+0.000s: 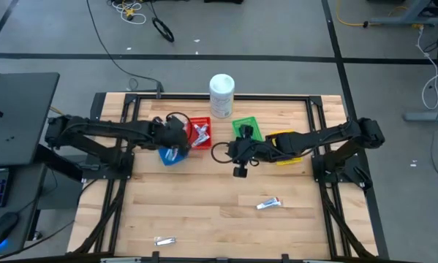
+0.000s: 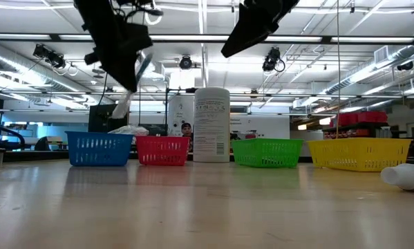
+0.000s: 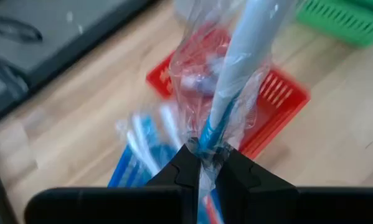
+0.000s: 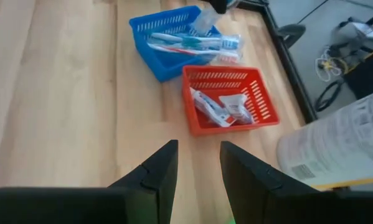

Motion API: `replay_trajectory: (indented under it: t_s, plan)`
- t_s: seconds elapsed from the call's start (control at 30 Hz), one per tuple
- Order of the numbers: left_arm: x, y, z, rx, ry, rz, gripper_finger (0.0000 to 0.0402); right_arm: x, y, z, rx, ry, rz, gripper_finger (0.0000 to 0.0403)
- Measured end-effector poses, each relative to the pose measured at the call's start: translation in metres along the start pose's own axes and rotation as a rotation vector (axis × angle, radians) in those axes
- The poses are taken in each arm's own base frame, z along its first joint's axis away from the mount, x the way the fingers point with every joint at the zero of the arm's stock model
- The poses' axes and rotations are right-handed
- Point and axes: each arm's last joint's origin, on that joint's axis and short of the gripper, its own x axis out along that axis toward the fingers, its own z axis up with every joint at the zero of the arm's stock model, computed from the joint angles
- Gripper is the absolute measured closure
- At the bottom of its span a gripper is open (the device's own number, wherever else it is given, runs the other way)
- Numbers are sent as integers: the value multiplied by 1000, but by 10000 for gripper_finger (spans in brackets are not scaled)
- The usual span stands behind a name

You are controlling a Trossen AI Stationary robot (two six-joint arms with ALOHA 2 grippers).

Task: Pick & Place Travel size toiletries
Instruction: Put the blue toothbrush into the blue bin

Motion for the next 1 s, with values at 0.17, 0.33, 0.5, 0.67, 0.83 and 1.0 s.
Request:
replay_trajectory:
  t_s: [0.17,0.33,0.5,0.67,0.83,1.0]
  plan:
    - [18,8,-10,-11,162,-52,368,3,-6,-1,34,9,46,275]
    - [27,15,-16,-59,250,-54,365,4,-9,-1,39,14,51,275]
    - [39,18,-32,-76,350,-102,364,4,-9,-1,38,14,52,275]
    - [51,21,-45,-114,378,-113,350,4,-9,-1,38,14,52,275]
    - [60,28,-52,-149,388,-91,330,4,-9,-1,39,14,52,275]
    - [64,32,-54,-131,385,-69,303,4,-9,-1,39,13,52,275]
